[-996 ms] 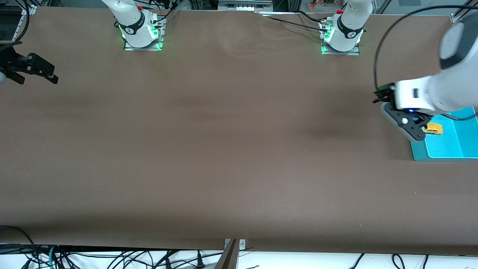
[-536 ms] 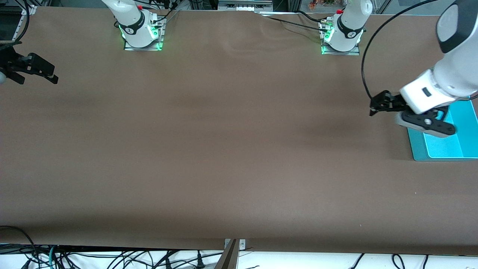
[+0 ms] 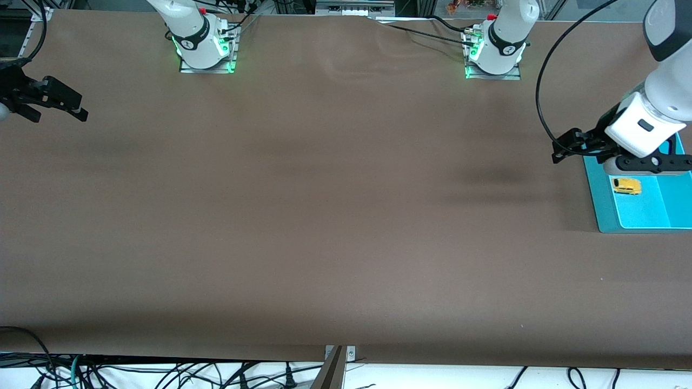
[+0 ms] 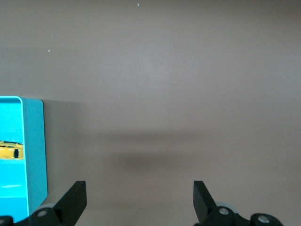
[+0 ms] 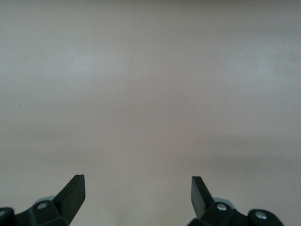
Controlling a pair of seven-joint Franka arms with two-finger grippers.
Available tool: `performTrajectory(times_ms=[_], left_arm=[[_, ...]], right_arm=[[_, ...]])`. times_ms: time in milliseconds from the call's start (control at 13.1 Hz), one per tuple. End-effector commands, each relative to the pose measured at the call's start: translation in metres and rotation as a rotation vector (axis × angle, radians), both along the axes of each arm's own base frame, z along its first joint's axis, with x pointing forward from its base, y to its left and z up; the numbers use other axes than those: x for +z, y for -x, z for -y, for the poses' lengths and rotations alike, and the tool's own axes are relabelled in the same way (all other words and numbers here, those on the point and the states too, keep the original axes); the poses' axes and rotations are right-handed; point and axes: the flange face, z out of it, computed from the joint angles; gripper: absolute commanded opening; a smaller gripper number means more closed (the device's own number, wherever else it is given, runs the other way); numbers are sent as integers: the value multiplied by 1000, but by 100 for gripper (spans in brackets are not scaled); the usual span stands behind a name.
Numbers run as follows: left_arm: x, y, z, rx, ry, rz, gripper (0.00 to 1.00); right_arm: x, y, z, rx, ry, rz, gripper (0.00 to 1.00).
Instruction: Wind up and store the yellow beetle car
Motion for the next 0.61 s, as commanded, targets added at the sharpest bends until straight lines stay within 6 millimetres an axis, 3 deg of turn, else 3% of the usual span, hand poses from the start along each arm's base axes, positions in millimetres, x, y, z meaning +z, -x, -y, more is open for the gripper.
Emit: performTrajectory(times_ms=[0,536], left_arm=[[-2,19,4,1,-2,3,100],[3,12,2,-54,5,19,100]], right_arm=[[5,-2,-14,16,-12,-8,100],[-2,-3,-10,8,-11,-36,100]])
